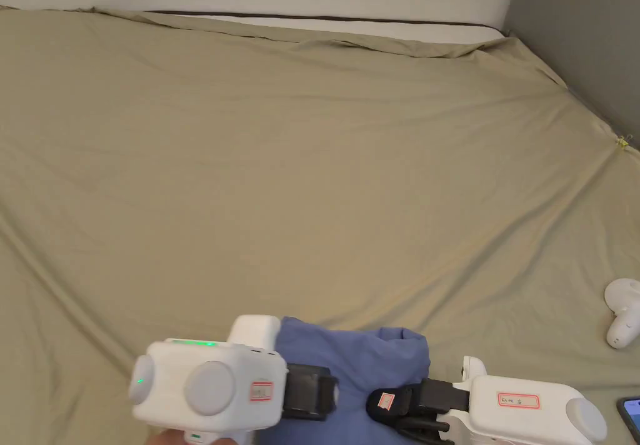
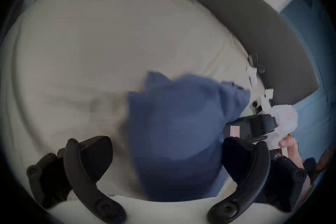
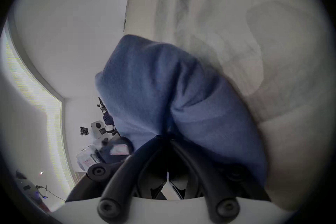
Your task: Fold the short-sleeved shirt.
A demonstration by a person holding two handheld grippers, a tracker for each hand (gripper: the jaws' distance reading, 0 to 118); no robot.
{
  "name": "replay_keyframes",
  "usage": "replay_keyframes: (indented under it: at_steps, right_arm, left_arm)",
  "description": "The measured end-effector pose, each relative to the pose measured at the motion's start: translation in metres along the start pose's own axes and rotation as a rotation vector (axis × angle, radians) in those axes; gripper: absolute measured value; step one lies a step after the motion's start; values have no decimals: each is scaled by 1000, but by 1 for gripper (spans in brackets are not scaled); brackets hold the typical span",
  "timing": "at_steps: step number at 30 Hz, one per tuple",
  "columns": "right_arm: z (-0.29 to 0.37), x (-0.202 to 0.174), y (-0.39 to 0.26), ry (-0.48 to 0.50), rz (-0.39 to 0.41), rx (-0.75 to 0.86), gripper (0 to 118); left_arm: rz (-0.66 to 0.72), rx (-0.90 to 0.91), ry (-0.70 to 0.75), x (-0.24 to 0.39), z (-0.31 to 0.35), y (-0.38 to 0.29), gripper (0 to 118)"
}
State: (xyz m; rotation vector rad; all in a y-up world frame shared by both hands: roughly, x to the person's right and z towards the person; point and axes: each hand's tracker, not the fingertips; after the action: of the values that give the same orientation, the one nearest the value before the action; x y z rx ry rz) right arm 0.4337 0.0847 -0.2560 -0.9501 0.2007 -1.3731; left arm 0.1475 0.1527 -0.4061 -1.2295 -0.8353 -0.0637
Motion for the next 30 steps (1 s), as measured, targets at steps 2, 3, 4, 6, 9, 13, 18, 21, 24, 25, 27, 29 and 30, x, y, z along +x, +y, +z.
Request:
replay_keyframes:
  at_steps: [2,3,4,6,9,13,18,21,24,25,27,29,30]
  right_arm:
    - [4,-2,-3,2,-4,11,3]
    - [7,-6,-6,-16,7,37,3]
    - [13,-14,-11,-46,76,94,3]
    - [30,-36,-28,-86,228,204,3]
    - [57,-58,-58,141,255,266,3]
    - [86,-85,-86,402,274,333,3]
    - [100,-116,-93,324,358,358,3]
    - [96,-122,-92,263,369,348,3]
    - [83,-121,-99,251,338,336,3]
    - [79,-121,-101,247,325,331,3]
    - [71,-124,-106,235,314,321,3]
    - [67,-129,-109,220,322,311,3]
    - [66,-133,-111,216,331,309,3]
  left_arm:
    - [18,-9,-46,12,3,-1,103]
    - [-9,10,32,19,8,-3,98]
    - [-50,44,73,19,14,-5,88]
    - [-36,56,15,7,29,-8,68]
    - [105,65,-161,-32,54,-20,46]
    - [284,40,-284,-114,111,-45,45]
    - [390,42,-32,-249,213,-80,45]
    - [474,7,176,-332,271,-100,45]
    - [427,-35,354,-393,316,-110,45]
    - [419,-61,411,-408,325,-113,45]
    - [449,-150,585,-434,335,-119,45]
    - [497,-204,695,-454,337,-125,45]
    - [503,-207,715,-446,334,-131,45]
